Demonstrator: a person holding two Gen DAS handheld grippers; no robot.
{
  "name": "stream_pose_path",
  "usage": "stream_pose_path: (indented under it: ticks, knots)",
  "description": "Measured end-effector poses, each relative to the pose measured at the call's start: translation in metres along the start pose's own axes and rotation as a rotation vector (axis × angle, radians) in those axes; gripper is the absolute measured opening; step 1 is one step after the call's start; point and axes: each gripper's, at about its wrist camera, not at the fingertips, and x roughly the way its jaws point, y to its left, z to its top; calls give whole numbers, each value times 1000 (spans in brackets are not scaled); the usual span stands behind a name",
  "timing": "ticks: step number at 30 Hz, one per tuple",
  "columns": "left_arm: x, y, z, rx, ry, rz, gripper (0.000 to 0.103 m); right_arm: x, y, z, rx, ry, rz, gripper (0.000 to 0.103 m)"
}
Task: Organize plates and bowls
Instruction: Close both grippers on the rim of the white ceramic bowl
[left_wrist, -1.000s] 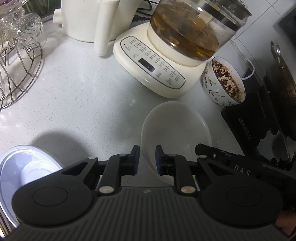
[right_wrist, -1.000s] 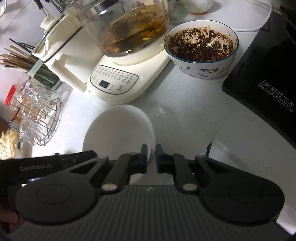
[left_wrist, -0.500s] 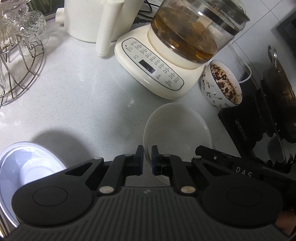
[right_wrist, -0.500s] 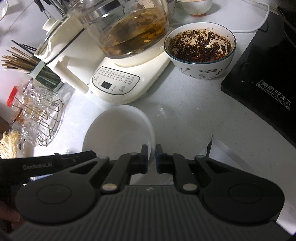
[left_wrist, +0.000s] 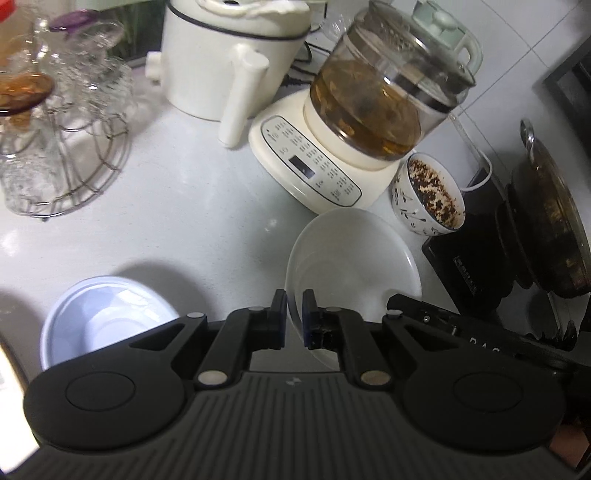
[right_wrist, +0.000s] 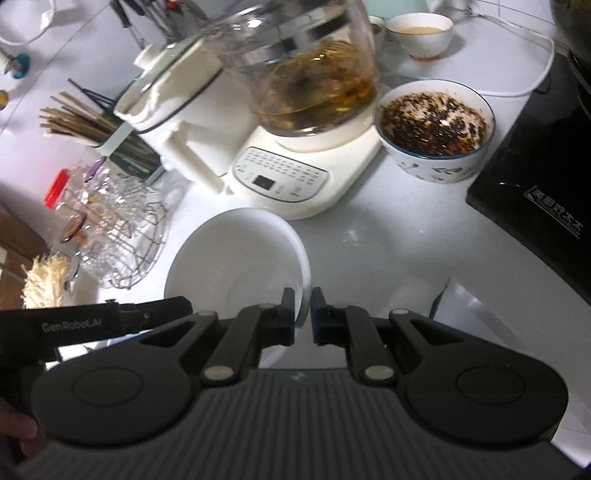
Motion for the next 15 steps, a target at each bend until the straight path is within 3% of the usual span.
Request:
stream_pose_path:
  ticks: [15]
  knots:
    - [-76,28,-5,-6,-136,4,10,-29,58,-5,-91,-89,67,11]
